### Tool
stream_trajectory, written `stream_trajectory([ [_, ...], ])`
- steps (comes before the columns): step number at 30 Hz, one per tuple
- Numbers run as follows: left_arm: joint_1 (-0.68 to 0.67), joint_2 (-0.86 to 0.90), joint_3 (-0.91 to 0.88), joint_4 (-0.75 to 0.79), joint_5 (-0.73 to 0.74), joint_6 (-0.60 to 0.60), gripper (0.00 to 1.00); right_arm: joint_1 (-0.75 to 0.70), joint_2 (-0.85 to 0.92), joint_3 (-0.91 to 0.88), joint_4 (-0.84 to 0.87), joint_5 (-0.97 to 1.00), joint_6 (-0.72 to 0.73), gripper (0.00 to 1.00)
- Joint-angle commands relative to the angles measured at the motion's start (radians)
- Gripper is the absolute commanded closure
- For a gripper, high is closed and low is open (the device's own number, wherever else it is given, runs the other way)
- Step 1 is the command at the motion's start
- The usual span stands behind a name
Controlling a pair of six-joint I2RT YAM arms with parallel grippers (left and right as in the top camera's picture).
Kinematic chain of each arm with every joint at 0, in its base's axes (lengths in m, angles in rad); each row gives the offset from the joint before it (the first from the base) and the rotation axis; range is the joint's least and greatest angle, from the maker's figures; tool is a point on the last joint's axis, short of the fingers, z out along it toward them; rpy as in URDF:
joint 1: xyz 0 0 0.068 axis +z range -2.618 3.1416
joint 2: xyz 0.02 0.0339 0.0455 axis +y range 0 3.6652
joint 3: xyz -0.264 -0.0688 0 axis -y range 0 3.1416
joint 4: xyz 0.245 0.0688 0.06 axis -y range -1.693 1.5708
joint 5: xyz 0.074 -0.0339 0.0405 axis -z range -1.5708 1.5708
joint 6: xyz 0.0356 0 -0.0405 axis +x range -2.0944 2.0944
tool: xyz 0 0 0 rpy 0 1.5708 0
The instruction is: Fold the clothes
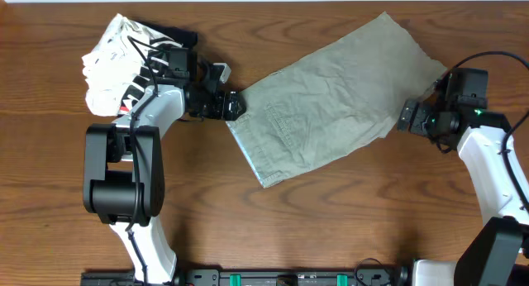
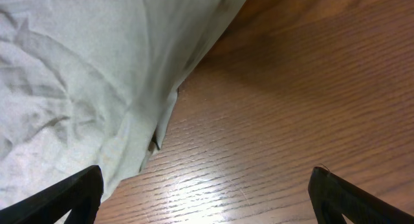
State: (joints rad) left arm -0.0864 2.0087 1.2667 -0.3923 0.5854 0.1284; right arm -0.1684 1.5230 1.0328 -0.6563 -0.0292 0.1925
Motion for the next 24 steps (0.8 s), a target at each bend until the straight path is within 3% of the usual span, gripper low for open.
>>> stream_trajectory([
  [1, 0.000, 0.019, -0.003, 0.003, 0.010, 0.005, 0.16, -0.004, 0.000, -0.008, 0.003, 0.007, -0.016, 0.01],
  [3, 0.000, 0.019, -0.003, 0.007, 0.010, 0.005, 0.21, -0.004, 0.000, -0.008, 0.003, 0.007, -0.016, 0.01],
  [5, 0.000, 0.019, -0.003, 0.016, 0.010, 0.005, 0.35, -0.004, 0.000, -0.008, 0.003, 0.007, -0.016, 0.01],
  [7, 0.000, 0.019, -0.003, 0.021, 0.010, 0.004, 0.43, -0.004, 0.000, -0.008, 0.003, 0.007, -0.016, 0.01],
  [14, 0.000, 0.019, -0.003, 0.021, 0.010, -0.003, 0.46, -0.004, 0.000, -0.008, 0.003, 0.007, -0.016, 0.01],
  [18, 0.000, 0.019, -0.003, 0.021, 0.010, -0.014, 0.74, -0.004, 0.000, -0.008, 0.003, 0.007, -0.016, 0.01],
  [20, 0.000, 0.019, -0.003, 0.021, 0.010, -0.014, 0.80, -0.004, 0.000, -0.008, 0.003, 0.007, -0.016, 0.01],
  [22, 0.000, 0.018, -0.003, 0.021, 0.011, -0.043, 0.94, -0.004, 0.000, -0.008, 0.003, 0.007, -0.016, 0.01],
  [24, 0.000, 0.011, -0.003, 0.020, 0.038, -0.060, 0.94, -0.004, 0.000, -0.008, 0.003, 0.007, -0.016, 0.01],
])
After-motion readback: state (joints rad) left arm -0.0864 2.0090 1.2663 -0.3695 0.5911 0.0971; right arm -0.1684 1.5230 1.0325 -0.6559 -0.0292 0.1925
